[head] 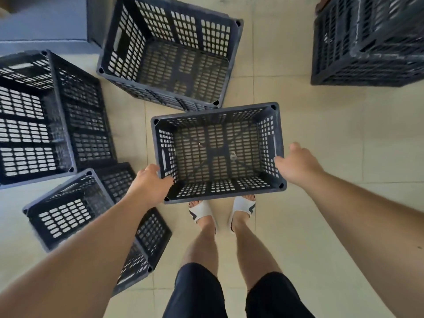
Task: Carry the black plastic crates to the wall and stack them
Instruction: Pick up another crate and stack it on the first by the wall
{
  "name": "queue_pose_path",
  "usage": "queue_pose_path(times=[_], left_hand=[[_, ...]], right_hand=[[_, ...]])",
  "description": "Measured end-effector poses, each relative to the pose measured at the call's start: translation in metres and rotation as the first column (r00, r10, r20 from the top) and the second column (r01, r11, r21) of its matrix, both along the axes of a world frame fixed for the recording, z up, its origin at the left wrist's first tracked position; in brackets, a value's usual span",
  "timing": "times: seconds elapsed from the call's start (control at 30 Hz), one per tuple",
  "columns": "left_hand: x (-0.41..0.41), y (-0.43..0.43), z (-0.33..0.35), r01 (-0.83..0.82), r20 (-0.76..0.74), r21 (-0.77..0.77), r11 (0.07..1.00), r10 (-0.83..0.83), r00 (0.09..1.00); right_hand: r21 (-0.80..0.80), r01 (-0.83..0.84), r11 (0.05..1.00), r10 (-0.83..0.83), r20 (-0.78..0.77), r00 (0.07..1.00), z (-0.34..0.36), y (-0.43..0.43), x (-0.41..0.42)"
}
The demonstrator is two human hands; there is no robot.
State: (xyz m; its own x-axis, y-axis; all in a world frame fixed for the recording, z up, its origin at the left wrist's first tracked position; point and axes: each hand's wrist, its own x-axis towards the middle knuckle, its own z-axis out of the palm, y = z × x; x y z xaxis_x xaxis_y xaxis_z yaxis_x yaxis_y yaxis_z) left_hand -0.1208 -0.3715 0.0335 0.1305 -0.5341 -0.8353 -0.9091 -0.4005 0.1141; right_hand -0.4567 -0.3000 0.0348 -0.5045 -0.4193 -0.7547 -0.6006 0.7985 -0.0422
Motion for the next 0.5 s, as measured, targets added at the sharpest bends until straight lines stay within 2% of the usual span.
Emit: queue_pose_path(times=[0.27,0.5], left_hand=[[0.013,-0.021,-0.115,-0.050,0.073,-0.026,0.998,0.052,0.996],[0.028,-0.027,-0.202,-0.229,0.124,-0.121,0.966,0.243,0.962]], right_hand=[[0.028,0.107,0.994,-0.106,-0.039,0.994,-0.119,-0.007,-0.021],[-0.023,0.163,0.986,-0.164,-0.157,0.974,-0.210,-0.015,-0.027]])
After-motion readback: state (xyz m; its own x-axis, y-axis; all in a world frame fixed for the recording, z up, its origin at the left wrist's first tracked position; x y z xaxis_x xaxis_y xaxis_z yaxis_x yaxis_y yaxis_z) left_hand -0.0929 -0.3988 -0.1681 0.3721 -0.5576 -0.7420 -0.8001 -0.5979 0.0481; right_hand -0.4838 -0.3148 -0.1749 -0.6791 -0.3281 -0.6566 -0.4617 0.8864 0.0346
